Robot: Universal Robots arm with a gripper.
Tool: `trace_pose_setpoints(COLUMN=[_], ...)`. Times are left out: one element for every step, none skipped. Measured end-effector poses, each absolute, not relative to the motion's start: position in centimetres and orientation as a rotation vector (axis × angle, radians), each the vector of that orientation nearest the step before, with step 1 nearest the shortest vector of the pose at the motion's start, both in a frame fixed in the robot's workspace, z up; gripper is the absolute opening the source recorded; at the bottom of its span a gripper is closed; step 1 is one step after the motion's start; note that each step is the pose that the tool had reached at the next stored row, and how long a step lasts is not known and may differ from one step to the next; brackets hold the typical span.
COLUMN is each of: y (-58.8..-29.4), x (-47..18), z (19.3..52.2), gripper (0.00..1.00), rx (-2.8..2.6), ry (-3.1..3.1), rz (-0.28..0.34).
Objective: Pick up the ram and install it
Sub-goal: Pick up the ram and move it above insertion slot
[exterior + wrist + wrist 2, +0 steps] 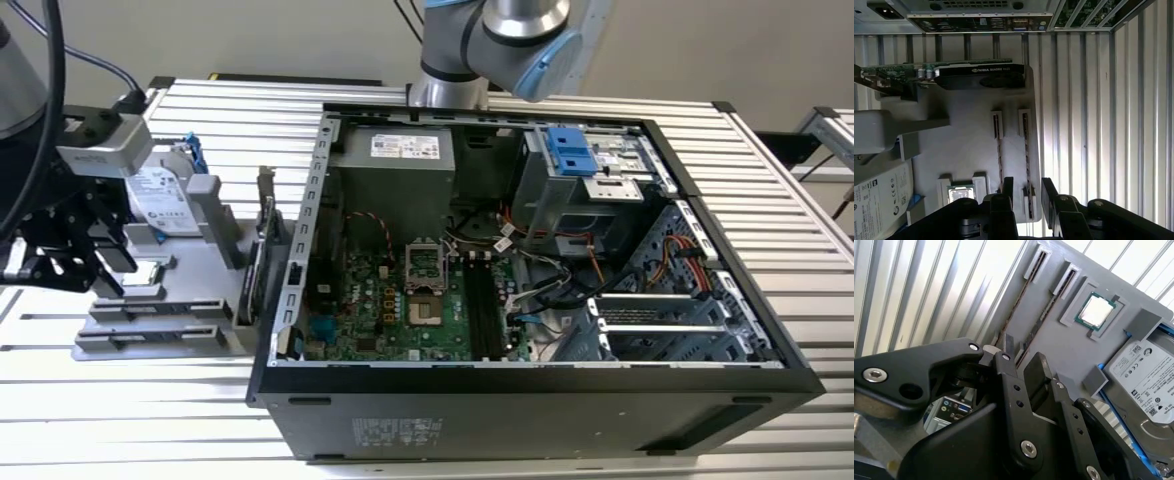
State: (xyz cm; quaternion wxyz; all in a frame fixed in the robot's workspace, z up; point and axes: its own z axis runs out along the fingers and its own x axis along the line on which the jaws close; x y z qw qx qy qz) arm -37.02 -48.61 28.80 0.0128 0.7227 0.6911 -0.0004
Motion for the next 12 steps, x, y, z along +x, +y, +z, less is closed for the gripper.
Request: trace_pose_setpoints(y=[-48.61,-48.61,-48.61,-48.61,-48.61,-48.61,-48.61,-48.61,-48.61,-48.61,-48.61,-48.61], x=[-37.02,-37.03,-37.03,-37.03,-37.02,-37.03,-37.03,-37.03,-37.03,-37.03,-37.03,-37.03], z=[28.76,28.72,28.67,28.63,28.59,28.54,28.5,28.45,28.41,28.37,28.32,28.27], gripper=[1.0,1.0,1.0,1.0,1.0,1.0,1.0,1.0,1.0,1.0,1.0,1.0], rx=[2.252,2.252,2.252,2.252,2.252,2.252,2.252,2.252,2.252,2.252,2.252,2.252], ry=[2.154,2.154,2.154,2.154,2.154,2.154,2.154,2.154,2.154,2.154,2.154,2.154], rz=[-0.001,-0.001,-0.001,-0.001,-0.001,-0.001,-0.001,-0.001,-0.001,-0.001,-0.001,-0.001])
